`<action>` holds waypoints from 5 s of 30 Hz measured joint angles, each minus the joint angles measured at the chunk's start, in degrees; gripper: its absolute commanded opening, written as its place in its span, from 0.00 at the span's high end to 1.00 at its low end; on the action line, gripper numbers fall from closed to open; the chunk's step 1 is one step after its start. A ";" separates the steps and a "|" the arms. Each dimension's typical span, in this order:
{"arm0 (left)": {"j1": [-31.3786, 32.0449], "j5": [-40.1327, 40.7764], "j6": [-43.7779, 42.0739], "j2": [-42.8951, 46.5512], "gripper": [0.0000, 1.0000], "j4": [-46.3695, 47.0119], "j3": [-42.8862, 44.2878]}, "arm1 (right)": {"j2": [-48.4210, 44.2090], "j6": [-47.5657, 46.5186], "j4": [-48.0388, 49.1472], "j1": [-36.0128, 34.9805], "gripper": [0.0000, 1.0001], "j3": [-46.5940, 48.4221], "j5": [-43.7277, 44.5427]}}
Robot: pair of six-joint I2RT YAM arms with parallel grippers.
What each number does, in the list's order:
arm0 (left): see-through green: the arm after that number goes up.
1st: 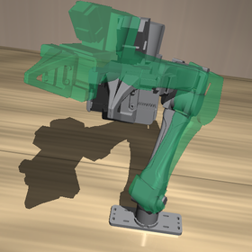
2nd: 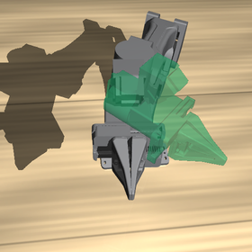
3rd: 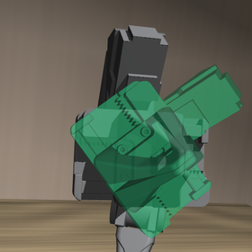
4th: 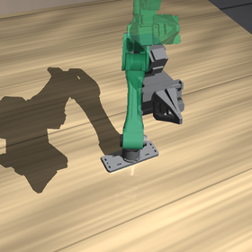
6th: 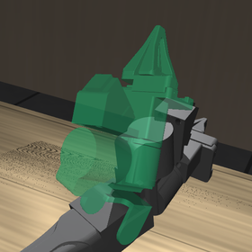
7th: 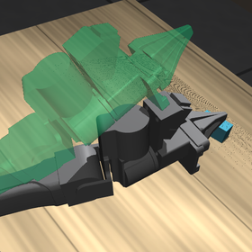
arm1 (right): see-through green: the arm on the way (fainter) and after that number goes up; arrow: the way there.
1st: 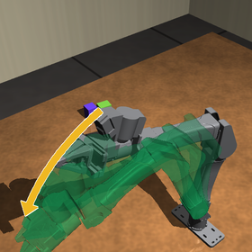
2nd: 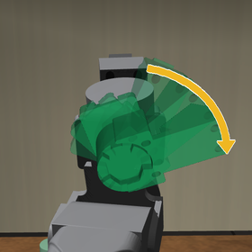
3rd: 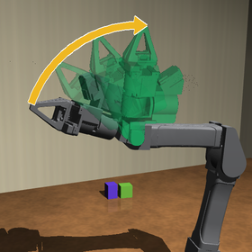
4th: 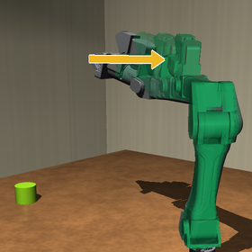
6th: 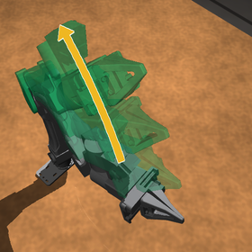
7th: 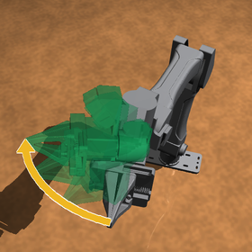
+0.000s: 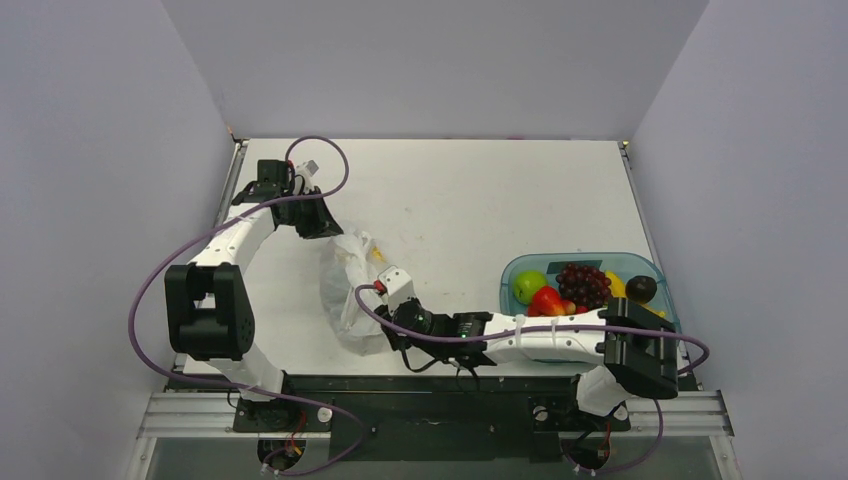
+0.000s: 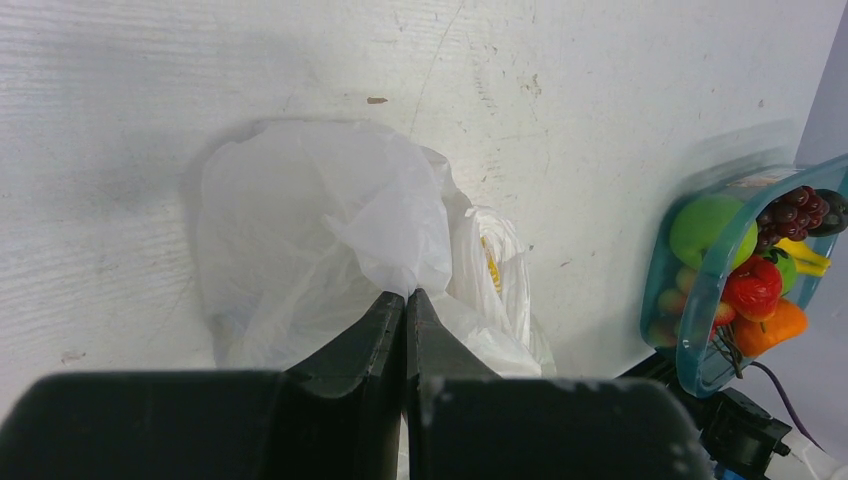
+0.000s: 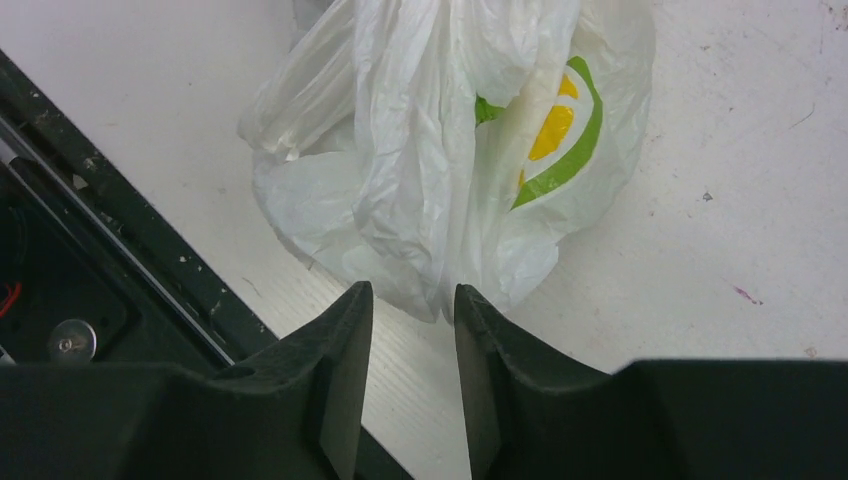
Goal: Take the fake fruits out of the plastic bag
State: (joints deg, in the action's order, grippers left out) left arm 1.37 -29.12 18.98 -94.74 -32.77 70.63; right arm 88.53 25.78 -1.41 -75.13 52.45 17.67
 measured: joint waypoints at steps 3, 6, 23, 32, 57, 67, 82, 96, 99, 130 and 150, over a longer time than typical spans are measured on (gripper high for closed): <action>-0.02 -0.22 0.04 0.00 1.00 0.24 0.00 | -1.16 0.46 -0.92 -0.09 0.55 0.55 -0.59; 0.04 -0.48 0.11 0.00 1.00 0.55 0.00 | -1.29 0.85 -1.79 -0.13 0.47 1.20 -0.57; 4.90 2.58 -1.92 0.00 1.00 0.42 0.02 | 12.04 -7.23 -5.14 3.67 0.48 23.10 8.63; 5.77 3.45 -3.15 -1.75 1.00 -0.92 0.57 | 16.85 -6.80 -6.34 8.55 0.41 25.49 7.15; 3.76 3.76 -3.10 -2.73 1.00 -0.98 0.79 | 18.25 -7.37 -5.90 4.55 0.78 27.17 4.15; 1.38 3.87 -2.82 -2.32 1.00 -1.01 0.79 | 16.90 -7.37 -3.96 5.09 1.00 20.87 4.66; -8.07 -2.05 0.68 0.72 1.00 -0.46 -0.33 | -1.92 -3.58 3.65 9.92 1.00 -5.20 7.61; -8.61 -2.45 1.36 0.72 1.00 1.38 -0.35 | -8.13 -5.95 1.03 10.36 0.55 -0.22 2.43; -8.61 -2.45 1.36 0.72 1.00 1.70 -0.35 | -6.84 -6.91 1.01 10.73 0.48 4.52 0.42; -8.61 -2.32 1.33 0.61 1.00 2.01 -0.35 | -9.22 -3.82 3.26 14.69 1.00 -8.66 1.68; -0.15 8.79 -2.67 21.22 0.48 0.85 -5.29 | -16.59 -1.86 17.38 17.44 1.00 -22.62 -1.20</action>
State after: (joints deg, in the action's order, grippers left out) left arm 1.21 -20.34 16.32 -73.52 -31.92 65.34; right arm 71.94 23.92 15.97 -57.69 29.82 16.47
